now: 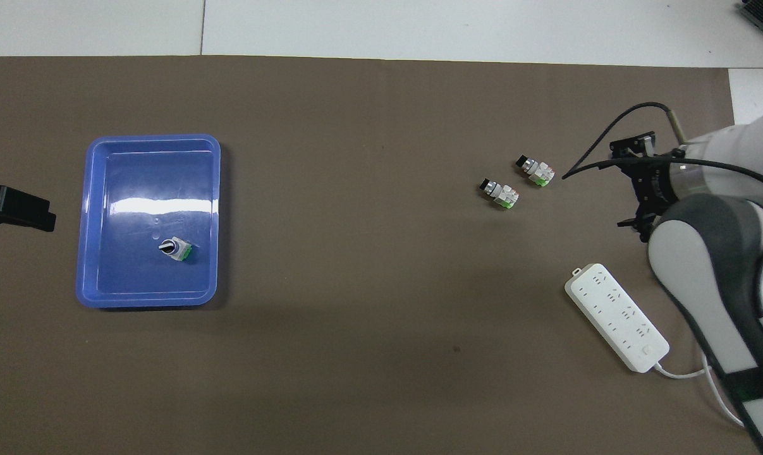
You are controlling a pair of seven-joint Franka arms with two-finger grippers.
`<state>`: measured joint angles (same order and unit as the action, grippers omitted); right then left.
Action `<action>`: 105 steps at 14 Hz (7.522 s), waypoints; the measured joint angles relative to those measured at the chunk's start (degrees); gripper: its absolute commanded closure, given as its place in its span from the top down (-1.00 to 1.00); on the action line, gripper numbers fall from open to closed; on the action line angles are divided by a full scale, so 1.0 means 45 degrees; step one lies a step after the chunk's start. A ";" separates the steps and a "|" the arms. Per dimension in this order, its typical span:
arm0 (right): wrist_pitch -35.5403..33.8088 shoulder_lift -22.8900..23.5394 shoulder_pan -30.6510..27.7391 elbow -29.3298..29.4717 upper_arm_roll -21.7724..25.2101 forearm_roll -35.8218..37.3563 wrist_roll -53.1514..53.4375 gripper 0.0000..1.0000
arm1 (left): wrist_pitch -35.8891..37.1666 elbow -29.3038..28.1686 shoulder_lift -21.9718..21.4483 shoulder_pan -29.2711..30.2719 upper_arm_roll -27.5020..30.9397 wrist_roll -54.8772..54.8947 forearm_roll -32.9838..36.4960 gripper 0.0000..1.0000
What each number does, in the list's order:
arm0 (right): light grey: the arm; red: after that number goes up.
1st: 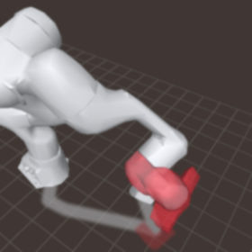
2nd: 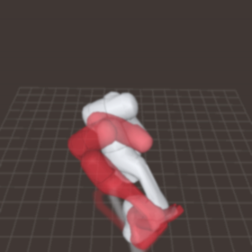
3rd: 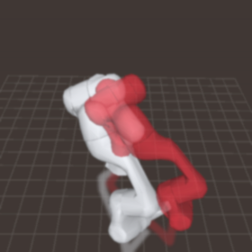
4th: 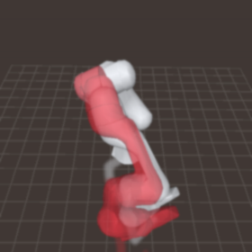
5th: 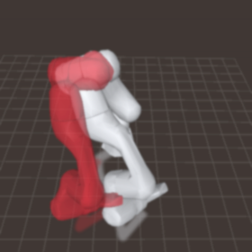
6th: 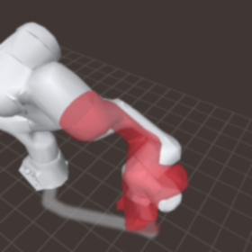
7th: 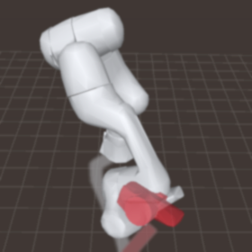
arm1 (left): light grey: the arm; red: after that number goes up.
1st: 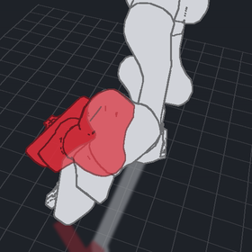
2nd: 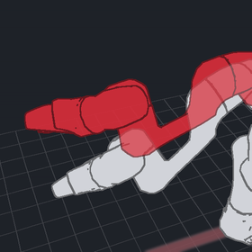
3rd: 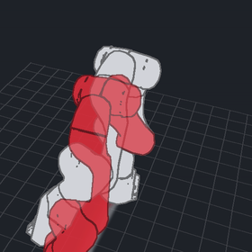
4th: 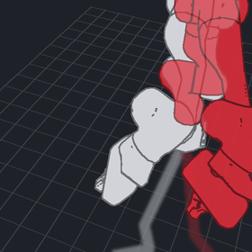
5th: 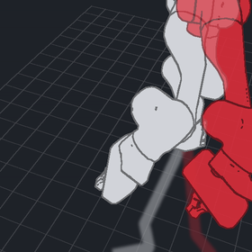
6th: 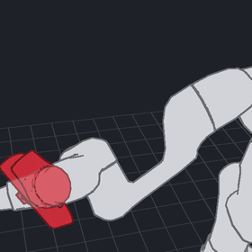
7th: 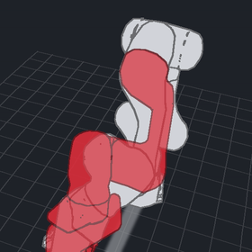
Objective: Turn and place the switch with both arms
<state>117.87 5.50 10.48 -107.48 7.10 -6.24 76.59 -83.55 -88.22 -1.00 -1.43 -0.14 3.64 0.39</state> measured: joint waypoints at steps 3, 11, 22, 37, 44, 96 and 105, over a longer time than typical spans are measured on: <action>0.1794 0.2215 0.0947 0.0032 -0.0053 -0.1166 0.2983 0.99 | -0.0004 -0.0049 -0.0001 0.0000 0.0000 0.0000 0.0000 1.00; 0.2204 0.4148 0.0965 0.0378 0.0034 -0.3368 0.3674 0.83 | -0.0023 -0.0145 -0.0103 -0.0003 -0.0001 0.0035 0.0000 1.00; 0.1753 0.4335 0.1110 0.0660 0.0005 -0.3096 0.2781 -1.00 | -0.0626 -0.0160 -0.0104 -0.0046 -0.0009 0.0049 0.0000 0.98; -0.0236 0.2085 0.1487 0.1946 -0.3005 -0.7715 -0.4317 -1.00 | -0.0825 -0.0381 -0.0119 -0.0417 -0.0443 0.0227 -0.3712 0.39; 0.0635 0.2050 0.3426 0.2709 -0.3443 -0.9301 0.0265 -1.00 | -0.1444 -0.2678 -0.1197 -0.1293 -0.0538 0.2534 -0.6623 -0.12; 0.0644 0.2048 0.3487 0.2667 -0.3293 -0.9276 0.0341 -1.00 | -0.4471 -0.6644 -0.2996 -0.2105 -0.0191 0.8128 -0.8834 -0.54; 0.0648 0.2048 0.3280 0.2691 -0.3285 -0.9276 0.0165 -1.00 | -0.5055 -0.6674 -0.2905 -0.2107 -0.0203 0.8132 -0.9599 -0.53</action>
<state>120.79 14.72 25.24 -95.37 -7.68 -47.98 77.33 -106.29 -118.25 -14.07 -10.91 -1.05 40.24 -42.81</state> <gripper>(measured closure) 0.661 0.762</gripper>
